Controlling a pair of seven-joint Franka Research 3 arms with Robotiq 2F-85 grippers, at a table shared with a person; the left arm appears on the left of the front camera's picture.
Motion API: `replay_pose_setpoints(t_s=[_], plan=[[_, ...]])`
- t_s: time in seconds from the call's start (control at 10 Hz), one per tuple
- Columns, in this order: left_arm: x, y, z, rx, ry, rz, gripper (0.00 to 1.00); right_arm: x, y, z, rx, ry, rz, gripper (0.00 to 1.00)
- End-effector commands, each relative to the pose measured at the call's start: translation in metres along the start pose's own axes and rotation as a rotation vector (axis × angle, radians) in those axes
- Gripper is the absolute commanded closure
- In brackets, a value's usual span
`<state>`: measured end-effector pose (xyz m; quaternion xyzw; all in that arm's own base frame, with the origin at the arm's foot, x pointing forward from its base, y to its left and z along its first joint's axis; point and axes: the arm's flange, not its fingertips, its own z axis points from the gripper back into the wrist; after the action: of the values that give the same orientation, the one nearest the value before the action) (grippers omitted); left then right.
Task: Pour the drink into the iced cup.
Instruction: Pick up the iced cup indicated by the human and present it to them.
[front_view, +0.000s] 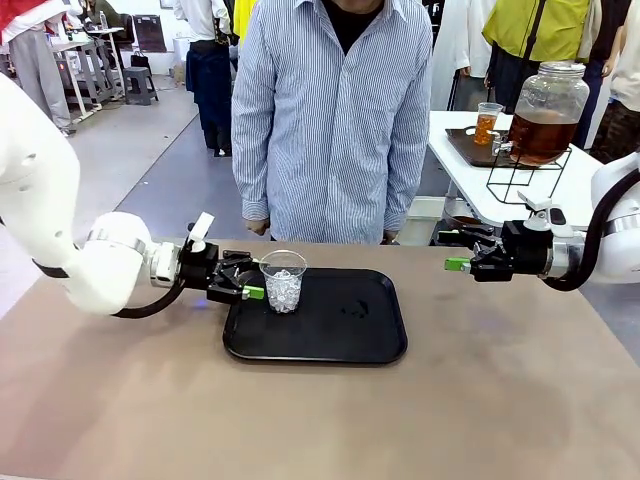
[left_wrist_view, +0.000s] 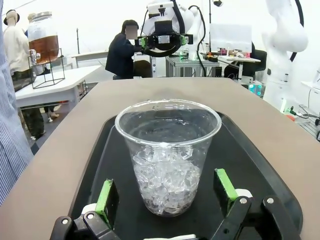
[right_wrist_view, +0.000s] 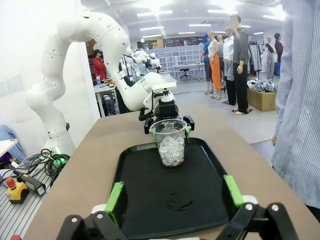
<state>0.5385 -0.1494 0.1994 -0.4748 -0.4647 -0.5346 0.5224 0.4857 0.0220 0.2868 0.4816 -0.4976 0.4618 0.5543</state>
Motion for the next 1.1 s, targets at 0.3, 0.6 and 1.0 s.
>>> replay_pose_setpoints(t_s=[0.3, 0.6, 1.0], plan=[[0.004, 0.003, -0.016, 0.008, -0.015, 0.013, 0.0, 0.003, -0.002, -0.002, 0.003, 0.003, 0.007, 0.0], [0.005, -0.002, -0.022, -0.016, -0.022, 0.034, 0.0, 0.003, -0.002, -0.002, 0.003, 0.003, 0.007, 0.0], [0.003, -0.003, -0.034, 0.031, -0.021, 0.069, 0.0, 0.003, -0.002, -0.002, 0.003, 0.003, 0.007, 0.0]])
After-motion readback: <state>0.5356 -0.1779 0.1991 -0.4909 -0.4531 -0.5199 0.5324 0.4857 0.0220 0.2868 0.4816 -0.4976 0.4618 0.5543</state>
